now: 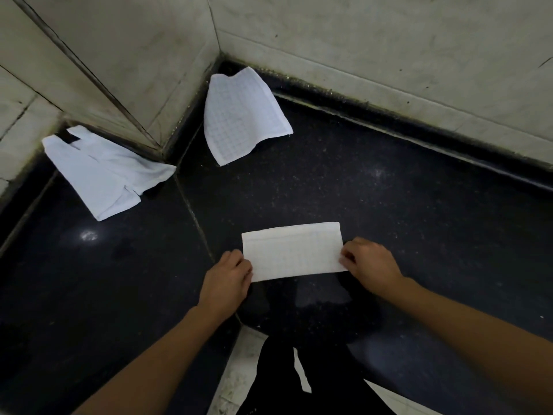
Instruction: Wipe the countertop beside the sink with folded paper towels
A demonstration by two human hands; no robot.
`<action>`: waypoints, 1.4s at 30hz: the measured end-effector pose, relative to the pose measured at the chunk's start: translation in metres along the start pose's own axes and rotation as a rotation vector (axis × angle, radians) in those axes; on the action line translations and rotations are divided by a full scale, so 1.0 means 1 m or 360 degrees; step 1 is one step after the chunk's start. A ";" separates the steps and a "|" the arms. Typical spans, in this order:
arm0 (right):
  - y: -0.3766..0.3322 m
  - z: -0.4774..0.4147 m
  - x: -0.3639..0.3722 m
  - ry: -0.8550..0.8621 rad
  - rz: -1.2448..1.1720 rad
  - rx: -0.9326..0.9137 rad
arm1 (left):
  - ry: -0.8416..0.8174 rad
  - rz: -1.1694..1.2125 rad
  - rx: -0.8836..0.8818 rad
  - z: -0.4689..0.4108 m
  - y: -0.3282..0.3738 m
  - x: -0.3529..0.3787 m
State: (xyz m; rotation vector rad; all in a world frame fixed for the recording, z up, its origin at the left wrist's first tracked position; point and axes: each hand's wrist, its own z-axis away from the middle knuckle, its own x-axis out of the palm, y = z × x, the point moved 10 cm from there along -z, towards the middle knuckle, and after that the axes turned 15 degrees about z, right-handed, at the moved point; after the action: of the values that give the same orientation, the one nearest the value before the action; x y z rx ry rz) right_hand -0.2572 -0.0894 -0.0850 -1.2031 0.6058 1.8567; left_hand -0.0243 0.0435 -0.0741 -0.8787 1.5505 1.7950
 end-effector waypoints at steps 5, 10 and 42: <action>0.003 -0.022 -0.015 0.0002 -0.0047 0.0380 | -0.0136 -0.0245 0.0191 -0.020 0.008 0.003; 0.016 -0.026 0.005 -0.0235 -0.0655 0.0780 | -0.0247 -0.0274 0.0088 -0.021 -0.004 0.011; -0.147 -0.022 -0.036 0.0741 0.0225 -0.0631 | -0.0022 -0.0125 0.0103 -0.009 0.003 -0.020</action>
State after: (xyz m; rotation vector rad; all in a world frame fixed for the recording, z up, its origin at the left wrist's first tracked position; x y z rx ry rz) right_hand -0.1153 -0.0392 -0.0559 -1.9300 0.5964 1.8751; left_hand -0.0138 0.0334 -0.0572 -0.8821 1.5354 1.6829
